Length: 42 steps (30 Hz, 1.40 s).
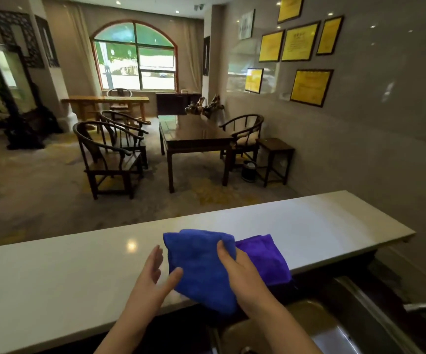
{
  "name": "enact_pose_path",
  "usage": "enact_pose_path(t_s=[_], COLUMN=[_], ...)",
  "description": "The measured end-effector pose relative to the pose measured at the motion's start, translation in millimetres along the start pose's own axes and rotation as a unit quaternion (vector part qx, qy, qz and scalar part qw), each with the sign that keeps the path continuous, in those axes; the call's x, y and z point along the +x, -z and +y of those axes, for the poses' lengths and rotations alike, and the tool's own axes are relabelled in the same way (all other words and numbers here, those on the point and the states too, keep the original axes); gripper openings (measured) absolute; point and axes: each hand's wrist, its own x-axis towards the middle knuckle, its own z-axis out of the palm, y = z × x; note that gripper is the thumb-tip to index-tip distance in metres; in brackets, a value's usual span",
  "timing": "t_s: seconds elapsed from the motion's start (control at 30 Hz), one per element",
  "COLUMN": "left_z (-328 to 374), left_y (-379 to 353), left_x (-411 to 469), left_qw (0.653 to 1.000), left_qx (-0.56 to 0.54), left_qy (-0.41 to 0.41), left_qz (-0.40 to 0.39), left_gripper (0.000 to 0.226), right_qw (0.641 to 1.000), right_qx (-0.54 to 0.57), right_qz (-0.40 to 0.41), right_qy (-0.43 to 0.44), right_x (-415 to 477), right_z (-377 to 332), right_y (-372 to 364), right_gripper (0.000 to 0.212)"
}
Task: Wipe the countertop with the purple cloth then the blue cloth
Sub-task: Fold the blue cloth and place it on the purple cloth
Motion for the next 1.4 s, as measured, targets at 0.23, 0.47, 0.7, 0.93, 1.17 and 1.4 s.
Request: enact_pose_path(t_s=[0.23, 0.47, 0.7, 0.93, 1.17, 1.4], left_z=[24, 59, 61, 39, 14, 5], left_y=[-36, -94, -135, -151, -161, -168], left_x=[11, 39, 119, 195, 232, 238], left_qw=[0.951, 0.992, 0.995, 0.980, 0.951, 0.924], left_qx=[-0.236, -0.124, -0.016, 0.123, 0.264, 0.355], left_qy=[0.063, -0.011, -0.039, -0.007, 0.006, 0.005], left_qz=[-0.189, -0.030, 0.089, 0.153, 0.162, 0.141], left_gripper=[0.059, 0.028, 0.022, 0.019, 0.031, 0.031], right_qw=[0.988, 0.997, 0.979, 0.951, 0.911, 0.853], right_qx=[0.129, -0.036, -0.187, -0.295, -0.400, -0.509], right_qz=[-0.048, 0.010, 0.083, 0.097, 0.096, 0.114], right_qy=[-0.068, -0.061, 0.008, -0.008, -0.018, -0.023], right_x=[-4, 35, 119, 203, 241, 242], right_z=[0, 15, 37, 68, 97, 117], right_y=[54, 104, 137, 146, 142, 141], right_gripper=[0.022, 0.029, 0.018, 0.028, 0.032, 0.034])
